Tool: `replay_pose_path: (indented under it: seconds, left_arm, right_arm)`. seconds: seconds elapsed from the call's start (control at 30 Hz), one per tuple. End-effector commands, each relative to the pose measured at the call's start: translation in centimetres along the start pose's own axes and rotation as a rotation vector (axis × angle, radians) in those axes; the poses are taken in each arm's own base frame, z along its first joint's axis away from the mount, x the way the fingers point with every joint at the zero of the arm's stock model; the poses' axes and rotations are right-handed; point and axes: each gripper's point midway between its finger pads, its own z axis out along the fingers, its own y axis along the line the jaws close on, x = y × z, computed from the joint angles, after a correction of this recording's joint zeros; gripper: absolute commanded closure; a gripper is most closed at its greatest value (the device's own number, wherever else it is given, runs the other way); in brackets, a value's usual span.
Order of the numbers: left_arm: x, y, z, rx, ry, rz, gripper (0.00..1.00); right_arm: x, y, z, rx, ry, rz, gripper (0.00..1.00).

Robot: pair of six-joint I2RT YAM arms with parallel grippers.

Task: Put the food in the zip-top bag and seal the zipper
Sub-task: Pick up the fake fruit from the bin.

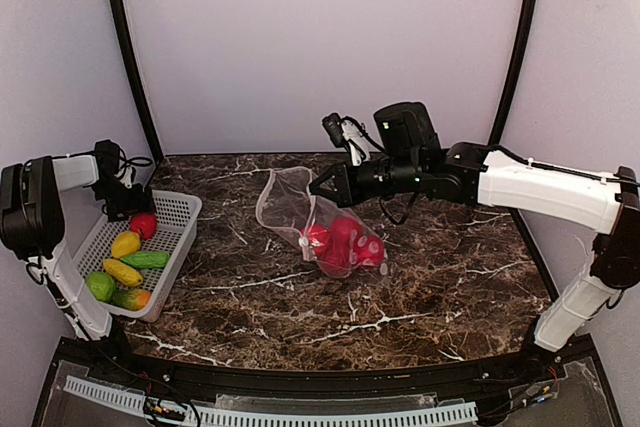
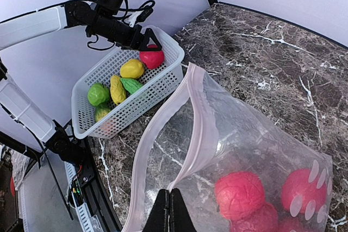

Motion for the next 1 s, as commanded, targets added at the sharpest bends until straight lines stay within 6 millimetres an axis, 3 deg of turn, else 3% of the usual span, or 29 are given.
replay_pose_path:
  seconds: [0.0,0.17,0.5,0.7,0.9,0.97]
  left_arm:
    - [0.8,0.6,0.0,-0.035,0.057,0.025,0.10]
    - [0.9,0.3,0.4,-0.019,0.067,0.033,0.11]
    - [1.2,0.1,0.9,-0.002,0.089,0.034,0.24]
    - [1.2,0.2,0.8,-0.008,0.094,0.034,0.26]
    - [0.7,0.0,-0.9,-0.008,0.040,0.037,0.28]
    - [0.0,-0.5,-3.1,0.005,-0.038,0.039,0.28]
  right_arm:
    - [-0.9,0.7,-0.3,-0.015,-0.036,-0.009,1.00]
    - [-0.8,0.7,-0.2,-0.014,-0.033,-0.008,1.00]
    - [-0.7,0.7,-0.1,-0.016,-0.029,-0.010,1.00]
    - [-0.7,0.6,0.0,-0.016,-0.026,-0.011,1.00]
    - [-0.9,0.6,-0.1,-0.011,-0.032,-0.014,1.00]
    - [-1.0,0.6,-0.2,-0.003,-0.033,-0.019,1.00]
